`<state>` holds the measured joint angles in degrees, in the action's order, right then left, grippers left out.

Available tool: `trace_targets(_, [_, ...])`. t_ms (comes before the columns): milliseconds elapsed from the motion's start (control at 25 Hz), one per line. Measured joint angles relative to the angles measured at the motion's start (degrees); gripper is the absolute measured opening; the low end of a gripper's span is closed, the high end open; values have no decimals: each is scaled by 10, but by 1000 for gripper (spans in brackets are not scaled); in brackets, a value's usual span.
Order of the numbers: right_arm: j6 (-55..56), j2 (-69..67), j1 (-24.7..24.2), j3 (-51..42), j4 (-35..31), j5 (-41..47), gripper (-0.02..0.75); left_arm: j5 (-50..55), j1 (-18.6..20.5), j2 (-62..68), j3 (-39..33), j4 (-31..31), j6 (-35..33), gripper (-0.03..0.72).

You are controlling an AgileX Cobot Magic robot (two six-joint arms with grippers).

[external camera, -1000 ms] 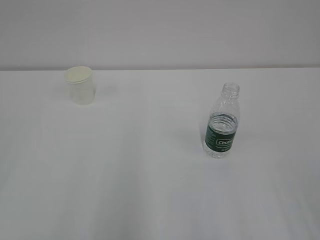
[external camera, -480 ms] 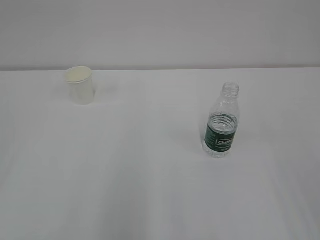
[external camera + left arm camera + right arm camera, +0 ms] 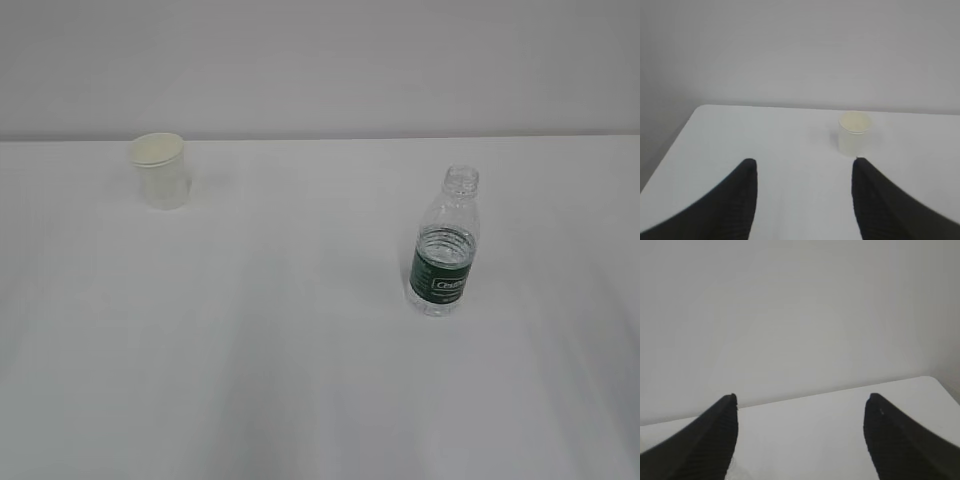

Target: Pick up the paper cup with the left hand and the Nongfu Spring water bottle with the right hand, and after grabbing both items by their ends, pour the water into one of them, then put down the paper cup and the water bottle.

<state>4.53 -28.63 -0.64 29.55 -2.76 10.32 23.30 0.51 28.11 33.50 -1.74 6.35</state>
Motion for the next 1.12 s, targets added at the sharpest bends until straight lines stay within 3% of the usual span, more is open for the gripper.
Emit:
trace_targets(240, [0,-54,0,0,-4,-58,588,-40,0,45,-1,30,0,430])
trace_targets(640, [0,-63,0,0,28,-66,587,-233,-5,120,-56,39,0,422])
trace_targets(840, [0,-83,12,-12,28,-72,587,-305,-49,158,-85,40,0,417])
trace_targets(1120, [0,-120,82,-34,37,-108,588,-385,-112,261,-92,35,0,413])
